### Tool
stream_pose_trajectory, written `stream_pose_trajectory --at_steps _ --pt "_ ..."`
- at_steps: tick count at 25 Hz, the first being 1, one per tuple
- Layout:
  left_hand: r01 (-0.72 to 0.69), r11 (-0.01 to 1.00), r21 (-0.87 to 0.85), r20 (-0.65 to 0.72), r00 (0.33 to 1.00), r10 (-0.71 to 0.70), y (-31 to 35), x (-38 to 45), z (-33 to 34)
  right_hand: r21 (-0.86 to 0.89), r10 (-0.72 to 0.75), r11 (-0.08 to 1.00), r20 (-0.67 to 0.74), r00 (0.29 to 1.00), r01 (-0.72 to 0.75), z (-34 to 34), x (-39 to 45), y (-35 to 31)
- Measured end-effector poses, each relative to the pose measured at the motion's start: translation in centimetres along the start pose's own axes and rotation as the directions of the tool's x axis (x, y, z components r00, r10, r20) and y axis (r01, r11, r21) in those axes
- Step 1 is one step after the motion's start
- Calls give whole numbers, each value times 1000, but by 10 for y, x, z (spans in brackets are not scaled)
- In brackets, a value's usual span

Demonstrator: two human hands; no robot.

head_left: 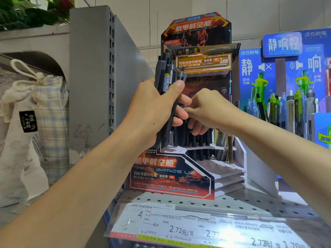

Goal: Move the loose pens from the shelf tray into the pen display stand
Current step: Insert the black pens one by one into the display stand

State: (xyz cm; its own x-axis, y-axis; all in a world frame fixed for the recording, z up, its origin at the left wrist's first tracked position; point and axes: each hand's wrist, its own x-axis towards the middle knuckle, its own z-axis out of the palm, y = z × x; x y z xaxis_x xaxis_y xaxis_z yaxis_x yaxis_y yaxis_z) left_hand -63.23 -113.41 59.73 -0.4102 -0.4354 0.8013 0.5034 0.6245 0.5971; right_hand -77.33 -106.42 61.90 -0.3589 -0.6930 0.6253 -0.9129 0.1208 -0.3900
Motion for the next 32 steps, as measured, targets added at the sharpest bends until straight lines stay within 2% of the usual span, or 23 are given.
stream_pose_trajectory --at_steps 6,14,16,17,19,21,22,25,29,32 --pt "11 1000 15 -8 1000 -11 2 1 2 65 70 995 71 995 -74 1 2 -6" --pt "72 997 -5 -44 996 -72 3 0 -1 -144 89 987 103 991 -74 1 -2 -14" --pt "88 996 -26 -49 995 -90 3 -1 -2 -132 34 991 63 997 -26 -5 -3 -13" --pt "91 995 -36 -50 994 -93 2 -1 -2 -63 -17 998 28 999 19 -9 -4 -11" --pt "93 995 -35 -52 994 -95 0 0 -2 249 -98 964 20 995 90 -19 -8 -8" --pt "87 996 -33 -60 994 -89 -2 0 -3 561 -171 825 141 975 63 -24 -13 -8" --pt "83 996 -39 -64 994 -86 -2 0 -3 643 -201 765 189 961 34 -24 -16 -8" --pt "94 994 -61 -73 992 -98 0 1 -3 723 -233 691 203 951 16 -20 -17 -8" --pt "143 987 -75 -51 988 -147 1 1 -3 790 -154 612 151 977 -25 -14 -16 -9" --pt "86 995 -55 -54 995 -89 -3 0 -7 830 -120 558 103 987 -19 -20 -13 -7"
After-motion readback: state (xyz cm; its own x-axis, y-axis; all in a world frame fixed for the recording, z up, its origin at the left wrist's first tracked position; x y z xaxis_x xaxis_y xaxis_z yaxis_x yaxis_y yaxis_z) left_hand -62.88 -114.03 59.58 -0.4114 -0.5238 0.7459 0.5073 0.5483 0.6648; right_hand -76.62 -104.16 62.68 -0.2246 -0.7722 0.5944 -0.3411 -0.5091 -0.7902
